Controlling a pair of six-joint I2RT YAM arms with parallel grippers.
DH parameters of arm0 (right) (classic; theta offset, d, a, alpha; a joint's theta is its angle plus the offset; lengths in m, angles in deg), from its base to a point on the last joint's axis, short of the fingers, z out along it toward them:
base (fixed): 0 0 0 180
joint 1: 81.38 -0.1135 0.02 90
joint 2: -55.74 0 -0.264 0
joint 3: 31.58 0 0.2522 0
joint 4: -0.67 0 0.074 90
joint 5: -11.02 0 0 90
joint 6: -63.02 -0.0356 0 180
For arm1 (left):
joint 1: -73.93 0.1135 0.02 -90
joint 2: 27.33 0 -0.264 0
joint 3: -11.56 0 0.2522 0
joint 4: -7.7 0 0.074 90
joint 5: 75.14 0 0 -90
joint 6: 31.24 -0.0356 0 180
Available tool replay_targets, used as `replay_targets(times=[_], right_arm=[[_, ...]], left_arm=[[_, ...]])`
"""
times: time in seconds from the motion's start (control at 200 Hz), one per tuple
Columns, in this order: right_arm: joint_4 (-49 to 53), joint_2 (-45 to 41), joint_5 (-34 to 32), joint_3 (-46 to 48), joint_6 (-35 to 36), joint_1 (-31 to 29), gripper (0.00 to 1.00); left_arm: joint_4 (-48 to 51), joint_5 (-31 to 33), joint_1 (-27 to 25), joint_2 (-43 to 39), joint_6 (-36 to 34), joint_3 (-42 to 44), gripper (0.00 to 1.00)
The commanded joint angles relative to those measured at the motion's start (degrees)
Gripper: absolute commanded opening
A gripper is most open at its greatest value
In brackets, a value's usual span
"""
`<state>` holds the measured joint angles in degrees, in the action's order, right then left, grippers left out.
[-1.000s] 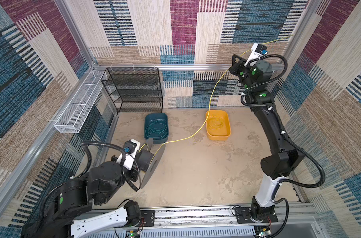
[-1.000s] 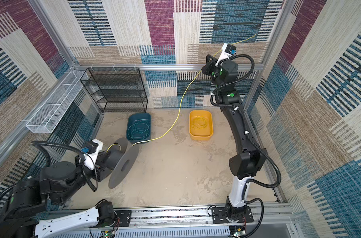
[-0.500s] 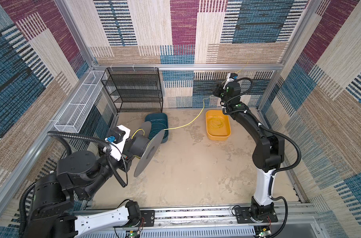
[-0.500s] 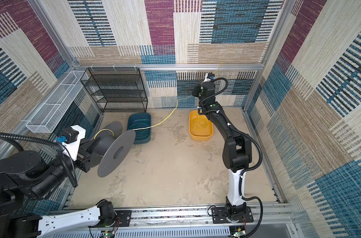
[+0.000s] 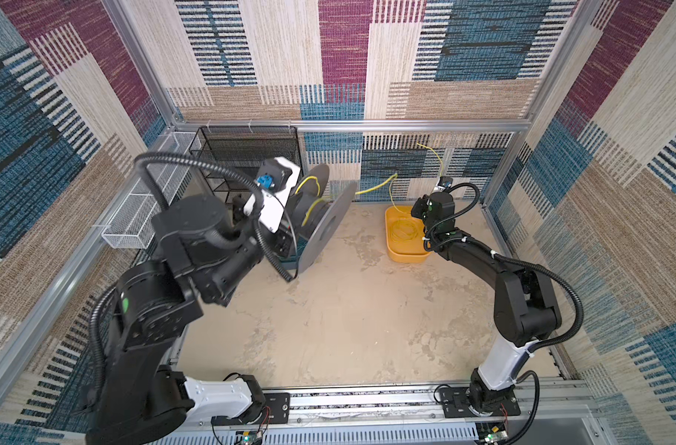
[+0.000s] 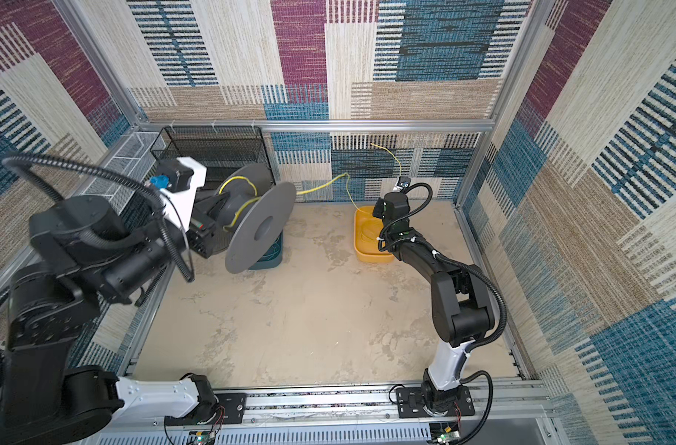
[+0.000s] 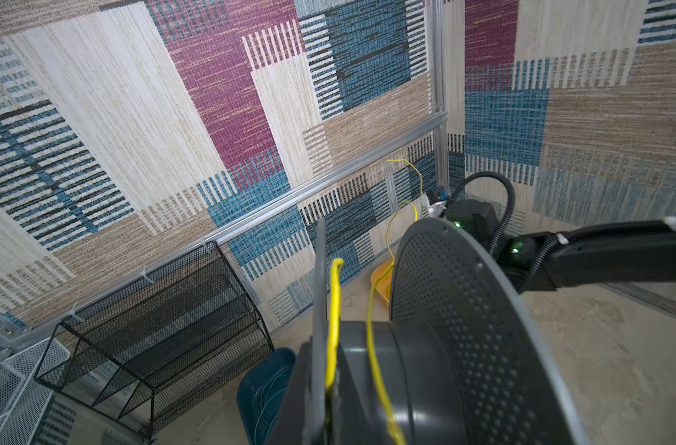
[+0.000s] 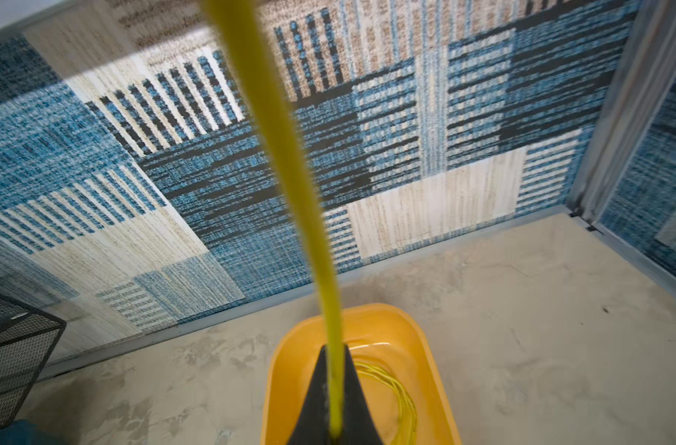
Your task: Wrap the cables
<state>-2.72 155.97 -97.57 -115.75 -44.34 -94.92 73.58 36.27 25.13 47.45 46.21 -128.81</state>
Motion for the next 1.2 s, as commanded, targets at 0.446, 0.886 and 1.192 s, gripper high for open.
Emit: replay_targets(times=[0.446, 0.886, 1.192], right_arm=[[-6.0, -9.0, -14.5, 19.7, 5.0, -15.0, 0.00], [-3.7, -11.9, -24.4, 32.3, 3.6, -43.5, 0.00], [1.8, -16.9, -29.9, 29.8, 3.7, -61.6, 0.00]], left_arm=[[-22.7, -33.1, 35.2, 14.7, 35.6, -11.0, 0.00], [-38.4, -16.8, 37.3, 17.8, 42.6, -1.1, 0.00], [-31.0, -1.8, 29.5, 31.9, 26.1, -14.4, 0.00]])
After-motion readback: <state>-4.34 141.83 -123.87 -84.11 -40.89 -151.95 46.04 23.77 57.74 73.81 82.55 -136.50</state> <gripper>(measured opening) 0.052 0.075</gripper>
